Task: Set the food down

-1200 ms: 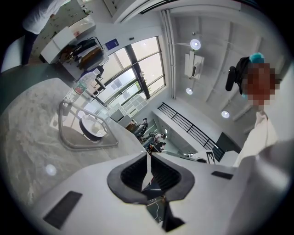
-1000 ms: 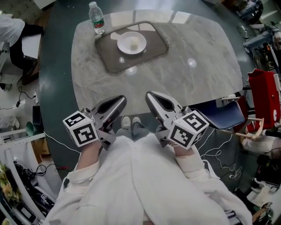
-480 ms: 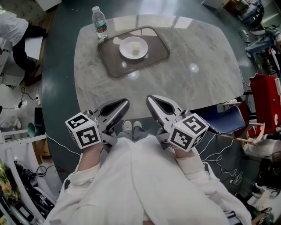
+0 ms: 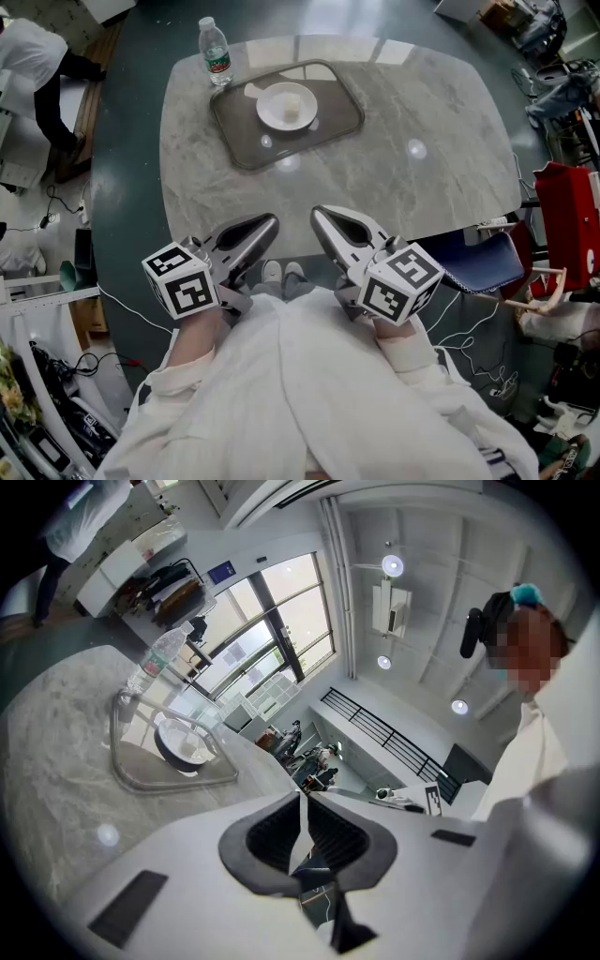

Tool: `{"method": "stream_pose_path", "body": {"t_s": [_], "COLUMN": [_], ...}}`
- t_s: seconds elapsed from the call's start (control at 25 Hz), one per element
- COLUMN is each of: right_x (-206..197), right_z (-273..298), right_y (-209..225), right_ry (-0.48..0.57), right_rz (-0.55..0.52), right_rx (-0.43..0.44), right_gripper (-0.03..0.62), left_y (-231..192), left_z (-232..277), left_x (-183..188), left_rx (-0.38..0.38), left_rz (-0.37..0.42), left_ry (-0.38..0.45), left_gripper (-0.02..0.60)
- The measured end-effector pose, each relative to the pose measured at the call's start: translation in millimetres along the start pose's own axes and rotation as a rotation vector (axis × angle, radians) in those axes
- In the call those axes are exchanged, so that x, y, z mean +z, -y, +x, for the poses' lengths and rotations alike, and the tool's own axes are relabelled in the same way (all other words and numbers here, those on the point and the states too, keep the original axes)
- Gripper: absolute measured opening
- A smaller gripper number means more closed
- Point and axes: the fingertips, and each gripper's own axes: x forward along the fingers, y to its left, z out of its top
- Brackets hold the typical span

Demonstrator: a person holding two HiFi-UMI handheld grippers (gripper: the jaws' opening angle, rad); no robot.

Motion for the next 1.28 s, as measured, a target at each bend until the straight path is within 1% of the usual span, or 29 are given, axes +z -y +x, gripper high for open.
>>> {"method": "stream_pose_path", "body": {"t_s": [0.56,0.84,1.08,1.28], "right_x": [-3.1,-3.8,-9.5,-10.7], "right_z": [4.7,6.0,8.4,9.2], "right_y": [2.4,1.2,4.7,5.5], "right_ry": [-0.02,-0.025,-0.044,-0.05], "right_rz": [-0.014,-0.032,-0.016,-0.023], "right_rx": [0.019,0.02,0.012,0.007], "right_gripper": [0.002,0.002,0.002,0.002], "left_y": [-0.1,-0.7,-1.3,-2.5], "left_z": [5.0,5.0,4.6,4.1], "left_x": [-3.1,-2.7,-4.0,-4.7], "left_rx": [0.002,0.002,0.004,0.011], "left_rz": [-0.009,-0.009,-0.012,-0.02], "left_ry": [-0.006,-0.004,-0.008,-0.008], "left_gripper": [0.035,0.035,0.035,0.035]}}
